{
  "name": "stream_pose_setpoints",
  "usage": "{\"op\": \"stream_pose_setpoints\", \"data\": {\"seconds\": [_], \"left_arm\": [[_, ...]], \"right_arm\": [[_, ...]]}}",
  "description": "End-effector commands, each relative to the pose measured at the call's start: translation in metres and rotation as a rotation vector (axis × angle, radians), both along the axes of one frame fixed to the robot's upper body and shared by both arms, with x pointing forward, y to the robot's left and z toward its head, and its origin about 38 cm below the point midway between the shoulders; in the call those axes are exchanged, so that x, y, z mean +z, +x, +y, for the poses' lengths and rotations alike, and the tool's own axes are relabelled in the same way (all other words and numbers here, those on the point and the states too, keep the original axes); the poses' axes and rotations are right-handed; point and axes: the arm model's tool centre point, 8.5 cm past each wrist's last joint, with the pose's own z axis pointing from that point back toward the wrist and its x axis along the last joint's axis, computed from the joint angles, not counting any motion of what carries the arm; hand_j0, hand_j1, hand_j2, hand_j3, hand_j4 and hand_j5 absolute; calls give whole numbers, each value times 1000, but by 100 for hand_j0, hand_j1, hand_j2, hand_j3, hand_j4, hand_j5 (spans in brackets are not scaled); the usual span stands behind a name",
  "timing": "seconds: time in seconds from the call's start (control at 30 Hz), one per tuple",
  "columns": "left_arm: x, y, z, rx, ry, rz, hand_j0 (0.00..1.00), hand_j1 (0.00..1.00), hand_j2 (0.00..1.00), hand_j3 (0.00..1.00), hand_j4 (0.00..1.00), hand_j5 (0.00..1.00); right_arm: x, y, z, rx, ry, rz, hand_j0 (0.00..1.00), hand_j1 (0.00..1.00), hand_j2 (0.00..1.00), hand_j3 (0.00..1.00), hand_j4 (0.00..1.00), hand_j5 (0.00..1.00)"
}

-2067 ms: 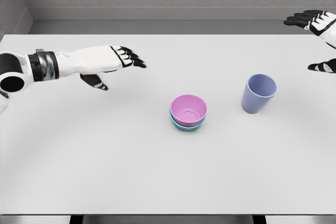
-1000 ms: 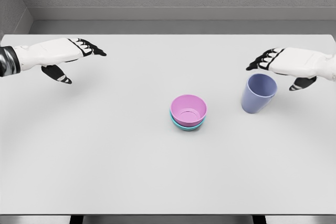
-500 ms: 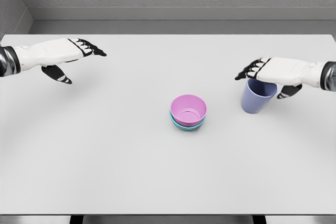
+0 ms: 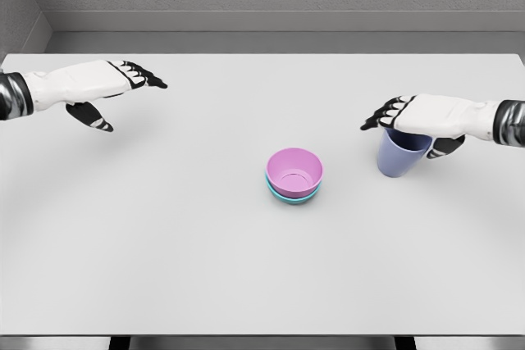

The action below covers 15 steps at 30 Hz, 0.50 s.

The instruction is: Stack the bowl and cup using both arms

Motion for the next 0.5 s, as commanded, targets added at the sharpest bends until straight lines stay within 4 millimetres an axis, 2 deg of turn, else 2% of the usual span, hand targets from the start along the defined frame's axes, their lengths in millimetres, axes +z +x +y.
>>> {"op": "stream_pose_setpoints", "data": {"seconds": [0.0,0.03,0.07,0.1,0.13,0.17,0.47], "left_arm": [[1,0,1,3,-5,1,100,100,100,100,100,100],[0,0,0,2,-6,1,100,100,100,100,100,100],[0,0,1,3,-5,2,100,100,100,100,100,100],[0,0,0,2,-6,1,100,100,100,100,100,100],[0,0,0,2,-6,2,100,100,100,100,100,100],[0,0,0,2,-5,1,100,100,100,100,100,100],[1,0,0,3,-7,0,100,100,100,100,100,100]], "right_arm": [[2,-1,3,7,6,-4,100,100,100,100,100,100],[1,-1,3,6,7,-3,100,100,100,100,100,100],[1,-1,3,10,6,-1,94,94,94,94,94,94],[1,-2,3,18,4,0,77,77,77,77,77,77],[0,-2,3,21,0,3,66,66,66,66,66,66],[-1,-3,4,23,-1,4,63,63,63,63,63,63],[0,-3,4,23,1,3,63,63,63,63,63,63]]}}
